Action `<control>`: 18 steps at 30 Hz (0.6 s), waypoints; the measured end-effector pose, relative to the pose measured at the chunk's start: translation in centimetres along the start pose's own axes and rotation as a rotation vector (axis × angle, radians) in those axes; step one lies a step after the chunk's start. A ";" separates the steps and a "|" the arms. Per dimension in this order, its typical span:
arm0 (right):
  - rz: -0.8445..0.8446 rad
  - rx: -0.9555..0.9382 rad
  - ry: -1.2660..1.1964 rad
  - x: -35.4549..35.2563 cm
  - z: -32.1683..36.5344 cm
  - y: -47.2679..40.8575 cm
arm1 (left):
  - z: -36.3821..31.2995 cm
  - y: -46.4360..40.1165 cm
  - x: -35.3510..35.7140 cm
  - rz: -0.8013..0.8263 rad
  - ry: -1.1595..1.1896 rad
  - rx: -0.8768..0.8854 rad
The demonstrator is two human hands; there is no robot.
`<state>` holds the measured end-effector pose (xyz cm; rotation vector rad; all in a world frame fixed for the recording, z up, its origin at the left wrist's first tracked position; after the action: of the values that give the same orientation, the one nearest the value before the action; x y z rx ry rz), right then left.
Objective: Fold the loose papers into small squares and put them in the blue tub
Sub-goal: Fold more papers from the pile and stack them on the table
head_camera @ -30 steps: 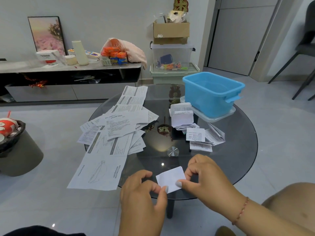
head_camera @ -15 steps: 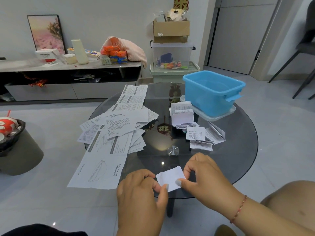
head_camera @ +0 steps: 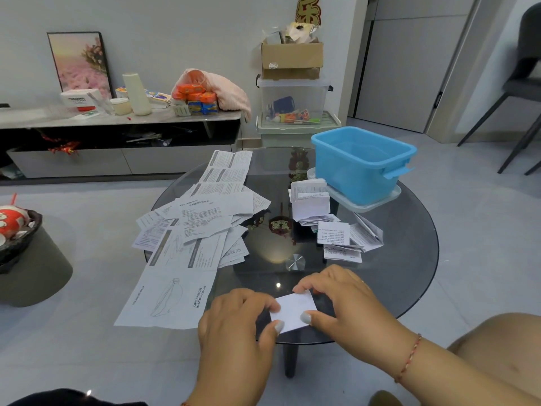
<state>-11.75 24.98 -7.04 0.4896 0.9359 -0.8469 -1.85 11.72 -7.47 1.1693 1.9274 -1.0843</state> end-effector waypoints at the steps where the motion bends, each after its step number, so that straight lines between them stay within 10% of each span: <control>1: 0.001 0.006 0.001 0.0 0.0 0.0 | 0.2 0.0 0.0 0.023 0.016 -0.010; 18: 0.079 0.191 0.011 0.1 1.3 -0.8 | -0.2 -0.1 -0.6 0.060 0.003 -0.029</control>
<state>-11.73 23.57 -6.47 0.6930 0.8444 -0.8666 -1.75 11.66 -6.87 1.2058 1.8920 -1.0206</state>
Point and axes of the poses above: each hand's wrist, its own y-axis away from the middle knuckle, its own x-axis out of the palm, z = x × y, the point moved 5 cm from there along -y, towards the middle knuckle, and after that the axes turned 10 degrees about x, right-handed, at the moved point
